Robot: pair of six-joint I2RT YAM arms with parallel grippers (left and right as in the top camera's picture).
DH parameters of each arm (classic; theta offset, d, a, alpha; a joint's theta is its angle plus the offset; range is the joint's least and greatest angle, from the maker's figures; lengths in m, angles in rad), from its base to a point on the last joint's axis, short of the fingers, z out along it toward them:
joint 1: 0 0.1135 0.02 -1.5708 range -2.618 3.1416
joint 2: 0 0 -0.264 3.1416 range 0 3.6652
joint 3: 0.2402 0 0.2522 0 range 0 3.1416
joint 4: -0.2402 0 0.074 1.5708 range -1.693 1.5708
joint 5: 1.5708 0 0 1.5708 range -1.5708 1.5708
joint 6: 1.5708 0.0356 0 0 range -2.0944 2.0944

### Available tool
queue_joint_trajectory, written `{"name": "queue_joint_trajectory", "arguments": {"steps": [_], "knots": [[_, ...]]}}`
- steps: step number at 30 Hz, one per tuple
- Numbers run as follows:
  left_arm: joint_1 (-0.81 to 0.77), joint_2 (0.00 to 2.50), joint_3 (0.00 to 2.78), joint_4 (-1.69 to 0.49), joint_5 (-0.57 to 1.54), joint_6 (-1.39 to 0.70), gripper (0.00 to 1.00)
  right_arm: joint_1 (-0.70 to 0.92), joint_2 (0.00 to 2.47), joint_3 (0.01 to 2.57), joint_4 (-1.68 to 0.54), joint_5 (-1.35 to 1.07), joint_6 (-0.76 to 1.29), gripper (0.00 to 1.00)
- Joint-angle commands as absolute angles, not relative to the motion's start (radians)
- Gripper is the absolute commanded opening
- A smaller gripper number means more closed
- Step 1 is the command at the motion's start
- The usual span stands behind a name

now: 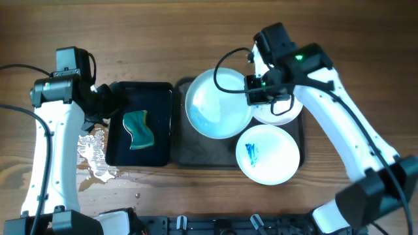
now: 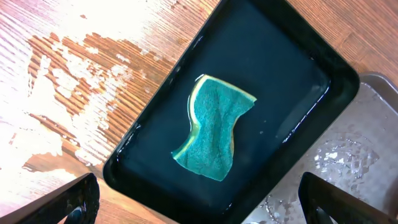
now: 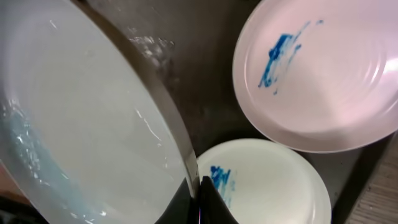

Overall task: Clean dirty plates on tray and stack at the side
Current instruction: 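Lift the cleaned plate with the right gripper and swing it left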

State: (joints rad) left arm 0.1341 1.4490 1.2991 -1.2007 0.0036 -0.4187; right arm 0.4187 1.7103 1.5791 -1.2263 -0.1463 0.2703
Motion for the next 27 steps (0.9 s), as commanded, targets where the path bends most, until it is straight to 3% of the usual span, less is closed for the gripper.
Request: {"name": "queue_joint_trajectory", "arguments": {"steps": [1, 11, 21, 27], "knots": [[0.141, 1.435, 1.320, -1.203, 0.019, -0.396, 1.00, 0.457, 1.782, 1.598, -1.245, -0.087, 0.254, 0.05], [0.163, 1.435, 1.320, -1.182, 0.015, -0.397, 1.00, 0.646, 1.971, 1.836, -1.208, -0.066, 0.232, 0.04], [0.506, 1.436, 1.320, -1.163, 0.130, -0.400, 1.00, 0.842, 2.039, 1.929, -1.045, 0.180, 0.278, 0.05], [0.580, 1.436, 1.320, -1.153, 0.167, -0.400, 1.00, 0.892, 2.038, 1.969, -0.998, 0.326, 0.237, 0.04]]}}
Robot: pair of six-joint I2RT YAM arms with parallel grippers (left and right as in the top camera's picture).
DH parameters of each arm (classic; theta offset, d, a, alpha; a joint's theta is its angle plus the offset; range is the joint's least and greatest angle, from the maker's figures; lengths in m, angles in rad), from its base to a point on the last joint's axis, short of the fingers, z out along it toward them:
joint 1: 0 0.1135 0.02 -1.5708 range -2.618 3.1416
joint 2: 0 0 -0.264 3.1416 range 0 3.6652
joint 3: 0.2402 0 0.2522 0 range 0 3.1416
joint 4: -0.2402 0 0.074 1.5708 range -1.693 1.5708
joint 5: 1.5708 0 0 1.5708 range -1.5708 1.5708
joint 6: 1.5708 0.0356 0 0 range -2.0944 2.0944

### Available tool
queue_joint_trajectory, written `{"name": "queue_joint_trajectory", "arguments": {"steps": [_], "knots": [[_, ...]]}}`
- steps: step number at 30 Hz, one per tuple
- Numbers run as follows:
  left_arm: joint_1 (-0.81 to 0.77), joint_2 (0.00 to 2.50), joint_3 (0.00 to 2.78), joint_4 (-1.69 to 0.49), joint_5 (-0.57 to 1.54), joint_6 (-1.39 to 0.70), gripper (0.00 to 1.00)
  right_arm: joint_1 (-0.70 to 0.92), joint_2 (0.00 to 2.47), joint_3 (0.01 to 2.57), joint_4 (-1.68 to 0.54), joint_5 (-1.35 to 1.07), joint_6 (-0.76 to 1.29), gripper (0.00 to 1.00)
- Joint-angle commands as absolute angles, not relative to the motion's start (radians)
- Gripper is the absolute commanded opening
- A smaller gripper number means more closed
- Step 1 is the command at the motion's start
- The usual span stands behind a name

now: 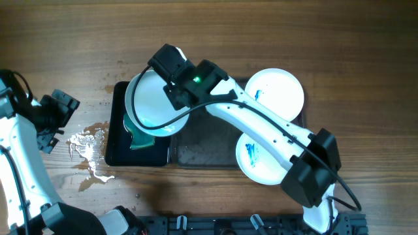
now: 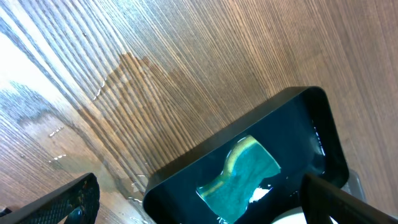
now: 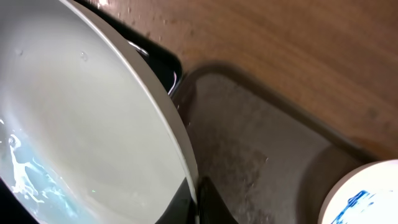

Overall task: Clean dirty plates on tray and stack at the side
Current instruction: 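Lift the cleaned plate with the right gripper and swing it left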

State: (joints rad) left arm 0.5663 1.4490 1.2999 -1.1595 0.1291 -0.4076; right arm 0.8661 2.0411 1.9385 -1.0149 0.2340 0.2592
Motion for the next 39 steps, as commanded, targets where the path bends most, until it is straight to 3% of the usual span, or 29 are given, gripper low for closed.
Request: {"name": "queue_joint_trajectory", "arguments": {"steps": [1, 12, 24, 39], "knots": [[0.581, 1.436, 1.320, -1.147, 0.167, -0.400, 1.00, 0.908, 2.038, 1.969, -0.985, 0.377, 0.236, 0.05], [0.581, 1.436, 1.320, -1.136, 0.168, -0.400, 1.00, 1.107, 2.038, 1.969, -0.852, 0.928, -0.016, 0.04], [0.581, 1.436, 1.320, -1.137, 0.168, -0.400, 1.00, 1.216, 2.038, 1.969, -0.578, 1.108, -0.578, 0.04], [0.581, 1.436, 1.320, -1.141, 0.168, -0.400, 1.00, 1.225, 2.038, 1.969, -0.569, 1.145, -0.576, 0.04]]}}
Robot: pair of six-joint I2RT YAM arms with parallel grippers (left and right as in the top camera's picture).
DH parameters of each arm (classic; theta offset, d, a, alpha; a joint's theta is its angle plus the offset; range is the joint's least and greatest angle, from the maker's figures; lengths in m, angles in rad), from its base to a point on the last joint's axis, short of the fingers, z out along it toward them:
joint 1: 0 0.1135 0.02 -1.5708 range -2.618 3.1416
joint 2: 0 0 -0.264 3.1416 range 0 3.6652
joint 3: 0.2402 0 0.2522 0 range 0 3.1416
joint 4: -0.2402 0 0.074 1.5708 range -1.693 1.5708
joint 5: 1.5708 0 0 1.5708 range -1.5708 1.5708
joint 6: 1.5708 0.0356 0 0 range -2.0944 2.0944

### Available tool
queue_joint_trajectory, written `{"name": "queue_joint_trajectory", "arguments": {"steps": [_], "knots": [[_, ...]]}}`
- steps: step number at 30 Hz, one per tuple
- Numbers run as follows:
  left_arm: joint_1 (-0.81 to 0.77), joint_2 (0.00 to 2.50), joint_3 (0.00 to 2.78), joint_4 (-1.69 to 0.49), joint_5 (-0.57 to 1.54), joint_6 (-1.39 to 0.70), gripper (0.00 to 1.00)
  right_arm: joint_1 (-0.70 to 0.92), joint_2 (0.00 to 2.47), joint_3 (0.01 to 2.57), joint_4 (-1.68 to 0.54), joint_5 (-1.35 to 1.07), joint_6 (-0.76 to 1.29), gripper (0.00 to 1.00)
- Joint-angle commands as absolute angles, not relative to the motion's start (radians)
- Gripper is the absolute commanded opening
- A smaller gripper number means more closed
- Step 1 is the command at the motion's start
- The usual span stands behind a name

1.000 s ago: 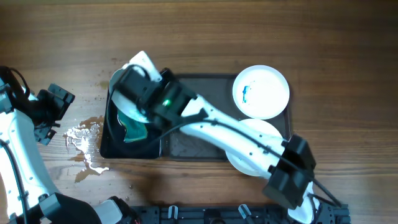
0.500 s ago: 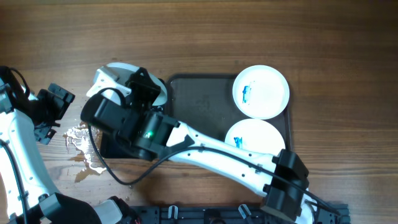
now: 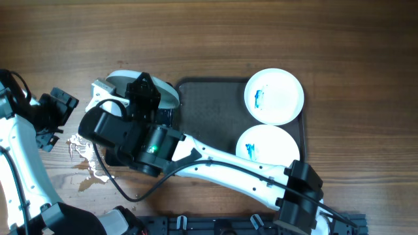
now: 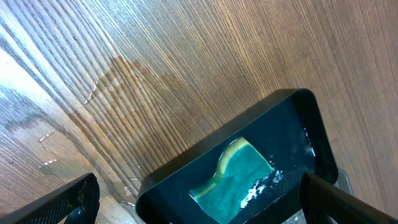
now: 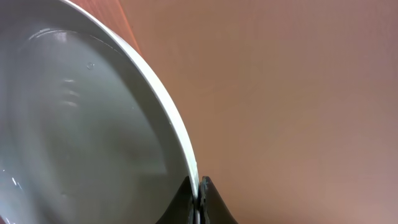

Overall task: Clean dirty plates on tray and stack at the side
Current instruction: 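Lift the cleaned plate with the right gripper and swing it left, then carry the plate to the right side and set it down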

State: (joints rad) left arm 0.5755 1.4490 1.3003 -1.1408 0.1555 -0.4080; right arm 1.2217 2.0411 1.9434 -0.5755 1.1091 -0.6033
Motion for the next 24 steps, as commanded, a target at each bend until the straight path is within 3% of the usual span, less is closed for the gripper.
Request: {"name": "queue_joint_trajectory", "arguments": {"steps": [1, 4, 6, 9, 12, 17, 24], "knots": [[0.581, 1.436, 1.320, -1.141, 0.168, -0.400, 1.00, 1.225, 2.038, 1.969, -0.569, 1.145, -0.576, 0.04], [0.581, 1.436, 1.320, -1.141, 0.168, -0.400, 1.00, 1.225, 2.038, 1.969, -0.569, 1.145, -0.572, 0.04], [0.581, 1.436, 1.320, -1.141, 0.168, -0.400, 1.00, 1.222, 2.038, 1.969, -0.634, 1.103, -0.461, 0.04], [0.581, 1.436, 1.320, -1.145, 0.168, -0.400, 1.00, 1.138, 2.038, 1.968, -0.911, 0.559, 0.066, 0.04], [0.580, 1.436, 1.319, -1.145, 0.207, -0.400, 1.00, 1.004, 2.036, 1.968, -0.966, 0.287, 0.386, 0.04], [0.537, 1.446, 1.307, -1.144, 0.213, -0.399, 1.00, 0.708, 1.969, 1.968, -1.049, 0.060, 0.474, 0.04], [0.251, 1.569, 1.288, -1.121, 0.213, -0.396, 1.00, 0.034, 1.916, 1.933, -1.216, -0.154, 0.356, 0.04]]}}
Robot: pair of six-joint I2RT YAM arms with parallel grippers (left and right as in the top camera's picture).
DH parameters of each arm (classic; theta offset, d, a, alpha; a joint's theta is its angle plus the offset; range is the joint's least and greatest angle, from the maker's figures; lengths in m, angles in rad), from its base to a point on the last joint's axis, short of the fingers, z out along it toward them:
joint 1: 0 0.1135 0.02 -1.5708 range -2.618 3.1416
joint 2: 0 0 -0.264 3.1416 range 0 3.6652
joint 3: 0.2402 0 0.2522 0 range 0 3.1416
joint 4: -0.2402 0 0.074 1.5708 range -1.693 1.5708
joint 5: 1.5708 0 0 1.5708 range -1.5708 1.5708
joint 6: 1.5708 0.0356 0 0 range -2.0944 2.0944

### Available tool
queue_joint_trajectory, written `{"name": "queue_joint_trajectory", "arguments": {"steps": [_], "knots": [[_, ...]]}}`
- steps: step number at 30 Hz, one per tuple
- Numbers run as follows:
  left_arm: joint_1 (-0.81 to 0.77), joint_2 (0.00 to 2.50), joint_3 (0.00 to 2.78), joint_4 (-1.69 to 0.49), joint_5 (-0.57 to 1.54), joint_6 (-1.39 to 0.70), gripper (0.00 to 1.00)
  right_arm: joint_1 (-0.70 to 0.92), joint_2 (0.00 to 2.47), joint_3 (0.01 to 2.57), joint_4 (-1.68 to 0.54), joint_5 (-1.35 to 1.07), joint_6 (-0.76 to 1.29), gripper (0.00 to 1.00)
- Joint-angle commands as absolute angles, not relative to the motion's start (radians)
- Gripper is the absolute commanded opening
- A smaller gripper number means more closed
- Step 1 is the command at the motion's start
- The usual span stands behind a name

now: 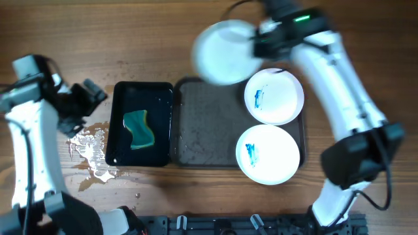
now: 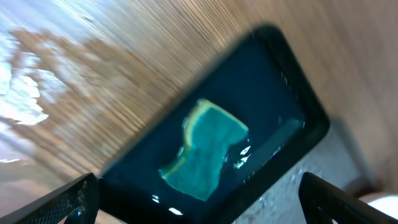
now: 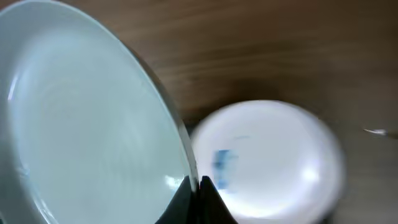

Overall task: Clean dirty plates on tray and stack at the side
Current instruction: 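Carry the plate to the right side and set it down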

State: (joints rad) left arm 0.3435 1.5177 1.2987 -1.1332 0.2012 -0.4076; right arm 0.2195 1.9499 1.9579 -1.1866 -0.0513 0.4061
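My right gripper [image 3: 198, 183] is shut on the rim of a clean white plate [image 1: 224, 52] and holds it in the air over the far edge of the grey tray [image 1: 202, 124]; the same plate [image 3: 87, 124] fills the right wrist view. Two white plates with blue smears lie on the tray: one at its far right [image 1: 274, 96], also seen below the right wrist [image 3: 267, 162], and one at its near right [image 1: 268, 155]. My left gripper [image 2: 199, 205] is open, left of the black water basin [image 1: 140, 156], which holds a teal sponge [image 1: 138, 128].
Spilled water [image 1: 88, 150] lies on the wood left of the basin. The black basin [image 2: 292, 118] and sponge [image 2: 208, 149] show in the left wrist view. The left arm [image 1: 32, 124] stands along the table's left side.
My right gripper has moved with the plate from the table's far left, beside the basin, to above the tray's far edge. The left arm has shifted closer to the basin.
The right gripper held the wet plate over the tray's left half. Then the plate was over the basin, with the left arm off to the left. Then it was at the basin's far left. Now it hangs clean above the tray's far edge.
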Motion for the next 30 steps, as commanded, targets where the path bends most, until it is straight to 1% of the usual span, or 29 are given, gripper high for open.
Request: {"name": "queue_joint_trajectory", "arguments": {"steps": [1, 3, 4, 5, 6, 8, 10, 13, 14, 15, 16, 17, 18, 20, 23, 24, 25, 26, 27, 29, 30], "knots": [[0.209, 1.586, 1.288, -1.112, 0.213, -0.396, 1.00, -0.061, 1.918, 1.904, -1.216, -0.172, 0.337, 0.04], [0.140, 1.606, 1.288, -1.093, 0.213, -0.396, 1.00, -0.255, 1.924, 1.826, -1.205, -0.214, 0.310, 0.04], [0.118, 1.607, 1.288, -1.082, 0.213, -0.396, 1.00, -0.327, 1.925, 1.784, -1.181, -0.229, 0.296, 0.04], [0.093, 1.607, 1.288, -1.065, 0.213, -0.396, 1.00, -0.434, 1.925, 1.727, -1.146, -0.245, 0.288, 0.04], [0.084, 1.607, 1.288, -1.060, 0.213, -0.396, 1.00, -0.479, 1.926, 1.696, -1.125, -0.245, 0.289, 0.04], [0.074, 1.607, 1.288, -1.058, 0.213, -0.396, 1.00, -0.630, 1.928, 1.575, -1.040, -0.245, 0.315, 0.04], [0.074, 1.607, 1.288, -1.059, 0.213, -0.396, 1.00, -0.719, 1.928, 1.461, -0.957, -0.249, 0.372, 0.04], [0.074, 1.607, 1.288, -1.062, 0.213, -0.396, 1.00, -0.770, 1.931, 1.326, -0.847, -0.252, 0.413, 0.04], [0.074, 1.607, 1.288, -1.063, 0.213, -0.396, 1.00, -0.767, 1.937, 1.311, -0.838, -0.244, 0.421, 0.06], [0.074, 1.607, 1.288, -1.063, 0.213, -0.396, 1.00, -0.763, 1.945, 1.311, -0.836, -0.244, 0.420, 0.15], [0.074, 1.607, 1.288, -1.065, 0.213, -0.396, 1.00, -0.759, 1.949, 1.311, -0.834, -0.245, 0.418, 0.30], [0.074, 1.607, 1.288, -1.066, 0.213, -0.395, 1.00, -0.757, 1.950, 1.311, -0.831, -0.254, 0.411, 0.40], [0.074, 1.607, 1.288, -1.066, 0.213, -0.395, 1.00, -0.757, 1.950, 1.320, -0.831, -0.304, 0.385, 0.41], [0.074, 1.607, 1.288, -1.065, 0.213, -0.395, 1.00, -0.753, 1.940, 1.378, -0.864, -0.461, 0.325, 0.34], [0.074, 1.607, 1.288, -1.066, 0.213, -0.377, 1.00, -0.675, 1.857, 1.558, -0.995, -0.534, 0.231, 0.38], [0.074, 1.607, 1.287, -1.066, 0.212, -0.321, 1.00, -0.614, 1.814, 1.608, -1.063, -0.508, 0.182, 0.42], [0.074, 1.608, 1.287, -1.068, 0.212, -0.278, 1.00, -0.531, 1.766, 1.621, -1.122, -0.417, 0.180, 0.44], [0.074, 1.608, 1.286, -1.073, 0.212, -0.241, 1.00, -0.425, 1.742, 1.615, -1.193, -0.342, 0.165, 0.41], [0.074, 1.609, 1.280, -1.072, 0.205, -0.239, 1.00, -0.319, 1.744, 1.584, -1.216, -0.343, 0.130, 0.39], [0.074, 1.613, 1.273, -1.073, 0.205, -0.238, 1.00, -0.212, 1.744, 1.512, -1.185, -0.300, 0.152, 0.38], [0.074, 1.616, 1.273, -1.077, 0.205, -0.239, 1.00, -0.160, 1.745, 1.441, -1.126, -0.254, 0.221, 0.38]]}}
